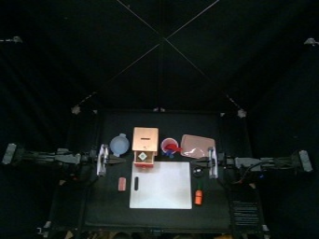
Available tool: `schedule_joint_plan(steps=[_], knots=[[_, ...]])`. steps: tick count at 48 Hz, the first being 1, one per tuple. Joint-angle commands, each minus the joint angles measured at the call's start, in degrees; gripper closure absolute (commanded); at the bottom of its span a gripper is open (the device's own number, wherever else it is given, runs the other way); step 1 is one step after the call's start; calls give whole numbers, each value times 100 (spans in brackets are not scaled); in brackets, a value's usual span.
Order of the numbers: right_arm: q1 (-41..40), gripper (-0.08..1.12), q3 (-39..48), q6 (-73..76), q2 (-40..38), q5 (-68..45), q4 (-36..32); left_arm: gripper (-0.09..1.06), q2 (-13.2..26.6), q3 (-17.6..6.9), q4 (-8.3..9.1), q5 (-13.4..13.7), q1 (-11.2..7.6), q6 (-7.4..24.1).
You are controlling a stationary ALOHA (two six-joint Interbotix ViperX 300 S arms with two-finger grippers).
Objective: Place sushi on board then cut the sushi with the knife then place the pieces on the plate
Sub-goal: Place the sushi on the board
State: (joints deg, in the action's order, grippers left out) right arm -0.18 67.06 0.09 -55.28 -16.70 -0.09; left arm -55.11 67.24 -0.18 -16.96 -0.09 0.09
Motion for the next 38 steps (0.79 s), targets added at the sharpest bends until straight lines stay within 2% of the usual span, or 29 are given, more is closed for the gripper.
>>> schedule_joint_plan(steps=[1, 8, 16, 28, 38], knots=[[-167, 102, -176, 97, 141, -18, 26, 91, 79, -220, 97, -18, 132, 9], [-237, 103, -826, 308, 677, 554, 334, 91, 79, -352, 185, -18, 299, 9], [-598, 103, -2074, 334, 1617, 2206, 413, 91, 79, -378, 202, -9, 492, 0], [-984, 103, -3516, 369, 2391, 4808, 431, 91, 79, -255, 79, -9, 624, -9], [-1028, 103, -3683, 984, 2725, 5546, 536, 91, 88, -18, 0, -9, 870, 0]])
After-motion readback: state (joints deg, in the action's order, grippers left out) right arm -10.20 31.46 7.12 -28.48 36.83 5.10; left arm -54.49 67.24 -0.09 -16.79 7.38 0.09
